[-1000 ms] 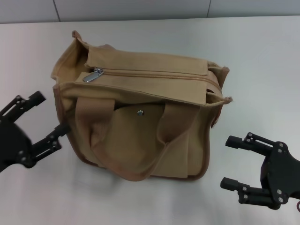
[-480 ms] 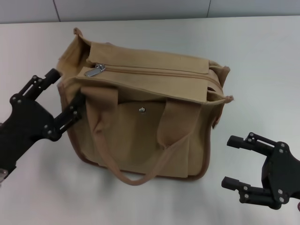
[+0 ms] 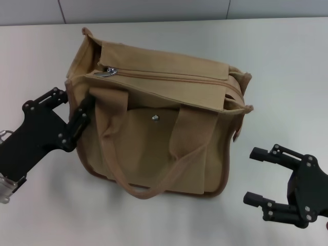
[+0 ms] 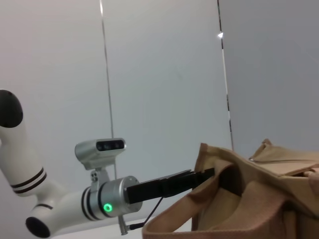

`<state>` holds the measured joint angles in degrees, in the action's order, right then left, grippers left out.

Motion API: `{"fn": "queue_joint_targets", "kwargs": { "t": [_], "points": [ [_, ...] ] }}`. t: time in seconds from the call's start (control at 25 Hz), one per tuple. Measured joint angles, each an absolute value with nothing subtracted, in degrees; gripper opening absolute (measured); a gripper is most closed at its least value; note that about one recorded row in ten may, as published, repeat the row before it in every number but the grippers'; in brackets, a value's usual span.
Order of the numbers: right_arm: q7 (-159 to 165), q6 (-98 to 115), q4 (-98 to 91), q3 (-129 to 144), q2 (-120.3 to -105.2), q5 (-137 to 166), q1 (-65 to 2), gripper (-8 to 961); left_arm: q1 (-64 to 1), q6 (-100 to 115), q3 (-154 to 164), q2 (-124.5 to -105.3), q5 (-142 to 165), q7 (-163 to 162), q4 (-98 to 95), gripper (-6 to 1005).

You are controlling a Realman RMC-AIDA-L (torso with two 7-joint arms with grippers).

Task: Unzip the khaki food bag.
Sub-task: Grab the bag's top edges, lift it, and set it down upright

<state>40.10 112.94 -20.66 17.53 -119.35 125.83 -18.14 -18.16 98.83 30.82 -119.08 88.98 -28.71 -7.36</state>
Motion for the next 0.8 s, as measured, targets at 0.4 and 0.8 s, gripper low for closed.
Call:
{"fn": "queue_joint_targets", "kwargs": {
  "t": [0.4, 0.8],
  "points": [
    [39.9, 113.1, -20.7, 14.2, -119.35, 125.1, -17.5, 796, -17.7, 100.2, 30.5, -118.98, 88.8, -29.0, -6.8, 149],
    [39.5, 113.0, -20.3, 13.2, -119.38, 117.3, -16.7, 795, -21.0, 100.0, 29.8, -118.74, 88.0, -28.7, -7.8, 41]
  ]
}}
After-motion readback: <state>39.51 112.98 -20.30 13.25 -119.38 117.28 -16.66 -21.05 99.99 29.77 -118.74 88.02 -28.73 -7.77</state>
